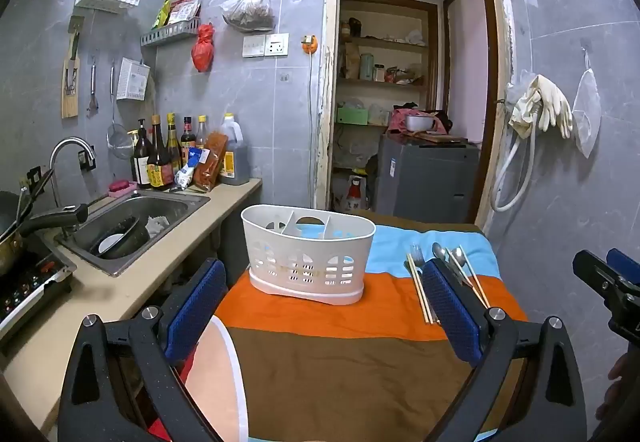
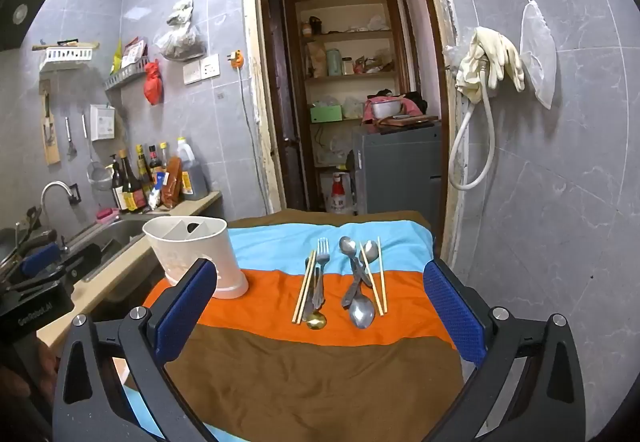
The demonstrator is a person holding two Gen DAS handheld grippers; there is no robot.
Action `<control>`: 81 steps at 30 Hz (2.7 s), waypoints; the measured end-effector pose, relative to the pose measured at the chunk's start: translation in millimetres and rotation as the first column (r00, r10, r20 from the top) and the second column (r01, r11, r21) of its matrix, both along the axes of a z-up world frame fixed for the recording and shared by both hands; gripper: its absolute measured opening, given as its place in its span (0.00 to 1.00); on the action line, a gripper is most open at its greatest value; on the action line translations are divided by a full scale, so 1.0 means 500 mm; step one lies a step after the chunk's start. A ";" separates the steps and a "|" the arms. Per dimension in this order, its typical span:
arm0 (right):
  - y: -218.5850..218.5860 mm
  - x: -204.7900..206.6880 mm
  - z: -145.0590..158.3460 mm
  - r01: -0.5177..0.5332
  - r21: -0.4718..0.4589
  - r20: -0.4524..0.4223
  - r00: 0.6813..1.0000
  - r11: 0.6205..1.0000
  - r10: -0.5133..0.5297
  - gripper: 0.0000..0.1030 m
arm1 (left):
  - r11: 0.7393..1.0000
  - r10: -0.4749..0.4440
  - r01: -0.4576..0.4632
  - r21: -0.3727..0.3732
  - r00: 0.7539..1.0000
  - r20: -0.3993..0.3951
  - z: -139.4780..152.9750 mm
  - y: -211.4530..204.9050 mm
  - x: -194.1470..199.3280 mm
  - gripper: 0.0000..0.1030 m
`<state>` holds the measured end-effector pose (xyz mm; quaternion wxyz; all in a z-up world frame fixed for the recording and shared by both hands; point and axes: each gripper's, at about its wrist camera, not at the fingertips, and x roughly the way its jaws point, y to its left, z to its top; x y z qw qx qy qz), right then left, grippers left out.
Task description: Organize utensils
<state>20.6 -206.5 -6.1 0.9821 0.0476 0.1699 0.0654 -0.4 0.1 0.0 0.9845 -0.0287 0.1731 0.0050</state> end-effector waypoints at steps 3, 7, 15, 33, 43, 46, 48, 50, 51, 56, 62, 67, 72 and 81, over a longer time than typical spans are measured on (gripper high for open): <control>0.002 -0.001 0.000 -0.002 -0.003 -0.003 1.000 1.000 0.002 1.00 | 1.000 -0.001 0.001 0.002 1.000 -0.003 0.000 0.000 0.000 0.94; 0.002 -0.005 0.001 -0.005 -0.008 -0.003 1.000 1.000 0.005 1.00 | 1.000 0.000 0.000 0.000 1.000 -0.006 -0.001 0.002 -0.001 0.94; -0.001 0.003 0.005 0.000 -0.006 -0.010 1.000 1.000 0.000 1.00 | 1.000 0.005 -0.005 -0.003 1.000 -0.010 0.009 0.011 0.003 0.94; 0.004 0.011 -0.003 -0.001 -0.008 -0.012 1.000 1.000 0.000 1.00 | 1.000 -0.002 0.002 0.006 1.000 -0.010 0.003 0.005 0.017 0.94; 0.005 0.011 -0.004 0.000 -0.011 -0.014 1.000 1.000 0.000 1.00 | 1.000 -0.003 0.003 0.010 1.000 -0.009 0.002 0.001 0.018 0.94; 0.005 0.012 -0.004 0.000 -0.010 -0.016 1.000 1.000 0.000 1.00 | 1.000 -0.003 0.003 0.011 1.000 -0.008 0.002 0.002 0.018 0.94; 0.005 0.012 -0.004 0.000 -0.010 -0.014 1.000 1.000 0.000 1.00 | 1.000 -0.002 0.003 0.012 1.000 -0.007 0.002 0.001 0.020 0.94; 0.005 0.012 -0.005 0.000 -0.010 -0.013 1.000 1.000 0.000 1.00 | 1.000 -0.003 0.003 0.012 1.000 -0.008 0.003 0.002 0.019 0.94; 0.005 0.012 -0.005 0.000 -0.010 -0.013 1.000 1.000 0.000 1.00 | 1.000 -0.003 0.004 0.011 1.000 -0.008 0.003 0.002 0.019 0.94; 0.004 0.012 -0.004 0.000 -0.010 -0.016 1.000 1.000 0.000 1.00 | 1.000 -0.004 0.004 0.012 1.000 -0.008 0.003 0.001 0.018 0.94; 0.004 0.013 -0.005 0.000 -0.010 -0.017 1.000 1.000 0.000 1.00 | 1.000 -0.004 0.004 0.013 1.000 -0.007 0.002 0.001 0.017 0.94; 0.003 0.013 -0.005 0.001 -0.010 -0.017 1.000 1.000 -0.001 1.00 | 1.000 -0.003 0.004 0.013 1.000 -0.007 0.002 -0.001 0.017 0.94; 0.003 0.012 -0.004 0.000 -0.010 -0.018 1.000 1.000 -0.001 1.00 | 1.000 -0.004 0.004 0.014 1.000 -0.007 0.002 -0.003 0.018 0.94; 0.002 0.012 -0.004 0.000 -0.009 -0.019 1.000 1.000 -0.001 1.00 | 1.000 -0.004 0.004 0.014 1.000 -0.008 0.003 -0.005 0.020 0.94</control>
